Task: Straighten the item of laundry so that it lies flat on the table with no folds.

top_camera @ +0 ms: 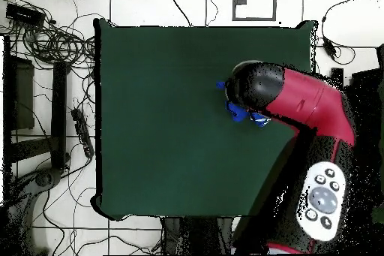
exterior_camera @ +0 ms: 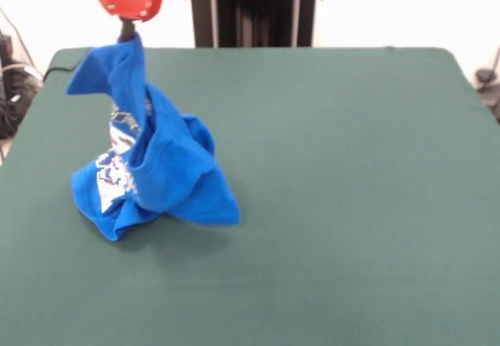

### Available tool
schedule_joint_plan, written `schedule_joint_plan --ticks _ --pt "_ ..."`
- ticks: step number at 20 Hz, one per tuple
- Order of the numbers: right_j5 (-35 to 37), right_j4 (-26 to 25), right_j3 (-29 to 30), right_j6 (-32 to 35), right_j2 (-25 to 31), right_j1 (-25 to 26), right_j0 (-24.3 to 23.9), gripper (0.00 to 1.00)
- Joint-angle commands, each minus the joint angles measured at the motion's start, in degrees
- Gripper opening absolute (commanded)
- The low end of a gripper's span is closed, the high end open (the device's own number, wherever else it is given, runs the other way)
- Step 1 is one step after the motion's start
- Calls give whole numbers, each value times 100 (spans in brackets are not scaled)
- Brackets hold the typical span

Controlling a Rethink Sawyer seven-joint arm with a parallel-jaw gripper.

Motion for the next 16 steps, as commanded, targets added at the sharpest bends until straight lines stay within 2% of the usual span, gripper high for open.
schedule_joint_plan --ticks 1,9,12,13,16 --pt "-779 185 1986 925 346 -42 278 0" --pt "-2056 561 2608 1393 577 201 428 0" --pt "-1980 683 2649 1590 393 269 669 0" --pt "-1691 658 2497 1850 63 412 951 0" --pt "-1368 651 2405 2046 -448 574 1327 0"
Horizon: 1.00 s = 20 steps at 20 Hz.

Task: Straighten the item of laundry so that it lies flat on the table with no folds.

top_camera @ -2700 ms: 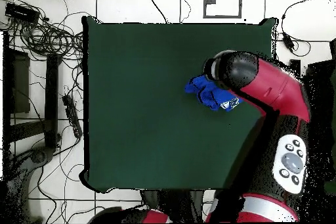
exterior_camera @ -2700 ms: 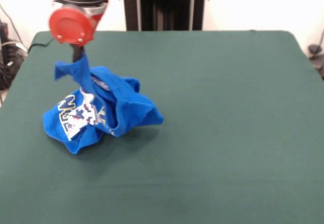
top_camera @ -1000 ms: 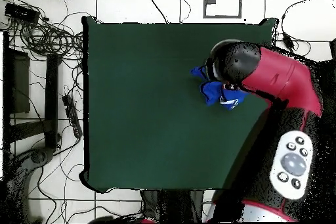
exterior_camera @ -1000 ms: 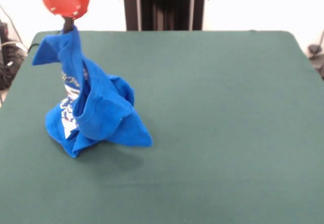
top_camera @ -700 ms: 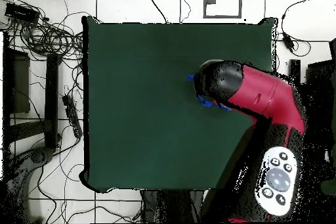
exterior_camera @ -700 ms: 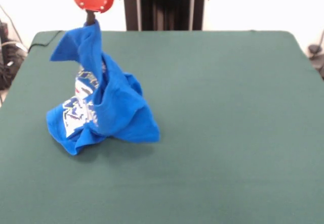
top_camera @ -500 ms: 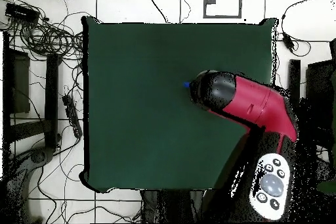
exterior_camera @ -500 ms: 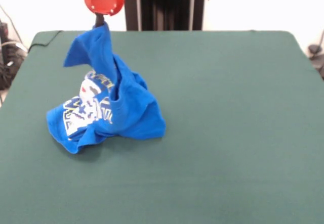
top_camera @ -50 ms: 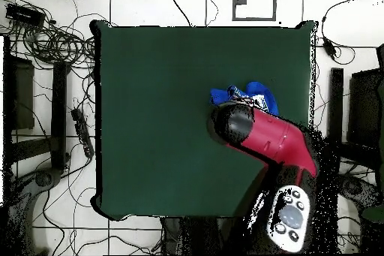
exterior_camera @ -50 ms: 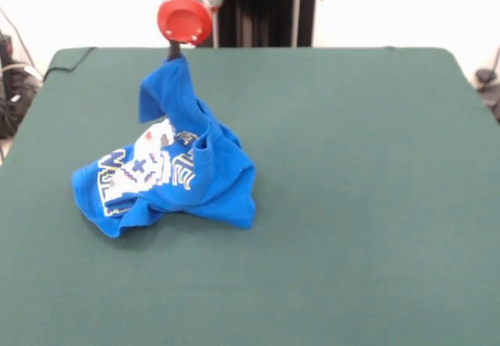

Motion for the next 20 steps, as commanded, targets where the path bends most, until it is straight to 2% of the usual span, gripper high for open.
schedule_joint_plan --ticks 1,4,5,10,15,20 --pt "394 318 831 2019 -358 629 913 0" --pt "426 396 1057 1842 -455 482 981 0" --pt "582 313 1023 1870 -689 521 1155 0" --pt "573 350 1298 1829 -951 471 1494 0" --pt "175 443 1918 1680 -968 236 1642 0" --pt "-491 699 2353 1792 -809 351 1734 0"
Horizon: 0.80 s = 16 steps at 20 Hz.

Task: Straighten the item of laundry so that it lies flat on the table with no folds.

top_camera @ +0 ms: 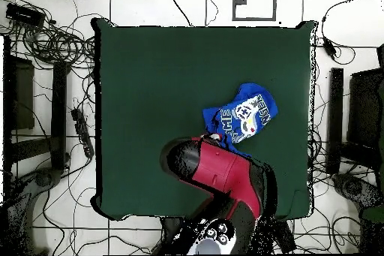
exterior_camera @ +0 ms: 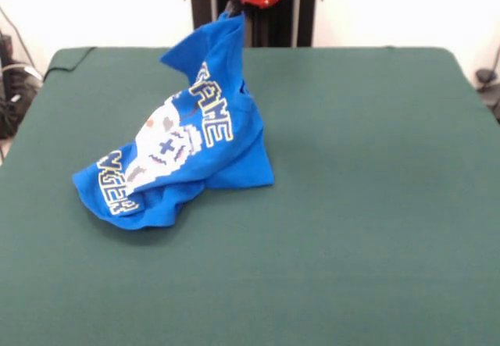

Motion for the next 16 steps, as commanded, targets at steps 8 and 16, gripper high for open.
schedule_joint_plan --ticks 8,16 --pt "-1944 1118 1712 2015 662 1005 351 0" --pt "-2276 1410 1858 1479 808 1019 304 100"
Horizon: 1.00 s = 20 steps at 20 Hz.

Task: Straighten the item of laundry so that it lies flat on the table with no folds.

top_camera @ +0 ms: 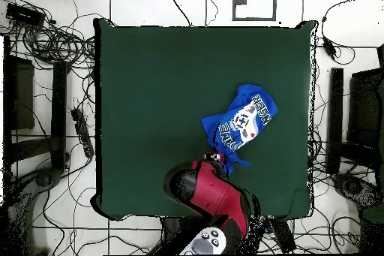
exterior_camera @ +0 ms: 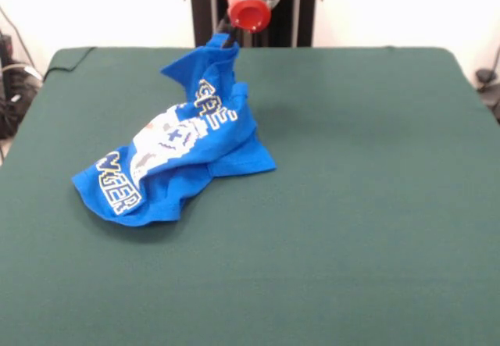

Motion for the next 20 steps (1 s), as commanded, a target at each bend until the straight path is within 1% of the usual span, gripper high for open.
schedule_joint_plan --ticks 1,3,4,6,8,9,10,12,13,15,17,18,20 --pt "-216 627 654 1459 792 382 131 100" --pt "-144 728 683 1473 692 344 220 100" --pt "-182 788 740 1480 755 269 166 100" --pt "-10 681 754 1170 736 39 7 100" --pt "545 471 714 725 615 -376 -213 100" --pt "1213 296 630 455 438 -746 -284 100" --pt "1625 179 549 328 299 -951 -292 100" --pt "2825 -194 245 17 -60 -1478 -305 100" --pt "3272 -393 111 -146 -219 -1689 -312 100" --pt "3595 -587 -34 -216 -371 -1826 -298 100" --pt "3756 -801 -268 -245 -550 -1786 -276 100" --pt "3837 -898 -356 -265 -576 -1792 -306 100" --pt "4265 -1083 -601 -432 -510 -1943 -493 100"
